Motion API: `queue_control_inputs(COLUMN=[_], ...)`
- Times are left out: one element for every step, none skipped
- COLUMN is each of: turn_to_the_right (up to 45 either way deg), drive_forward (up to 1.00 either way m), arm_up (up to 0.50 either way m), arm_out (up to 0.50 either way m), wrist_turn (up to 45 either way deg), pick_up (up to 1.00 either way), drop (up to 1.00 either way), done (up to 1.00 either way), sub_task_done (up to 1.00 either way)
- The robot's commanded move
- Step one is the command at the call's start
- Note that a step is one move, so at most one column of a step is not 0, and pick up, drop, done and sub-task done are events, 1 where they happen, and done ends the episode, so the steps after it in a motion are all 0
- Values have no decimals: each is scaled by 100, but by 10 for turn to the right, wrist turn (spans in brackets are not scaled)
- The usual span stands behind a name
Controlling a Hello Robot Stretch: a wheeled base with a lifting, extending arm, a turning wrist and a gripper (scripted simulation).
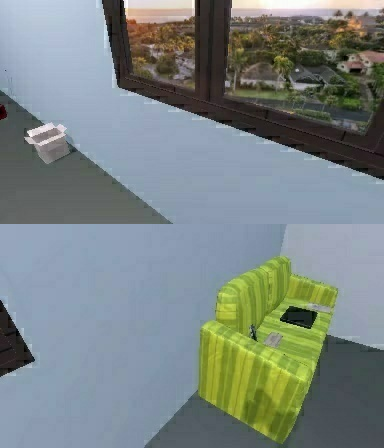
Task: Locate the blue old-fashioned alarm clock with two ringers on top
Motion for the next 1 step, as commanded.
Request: queue_control_inputs(turn_to_the_right=[-30], drive_forward=[0], arm_up=[0], arm_out=[0], wrist_turn=[0], pick_up=[0], drop=[0], done=[0], sub_task_done=[0])
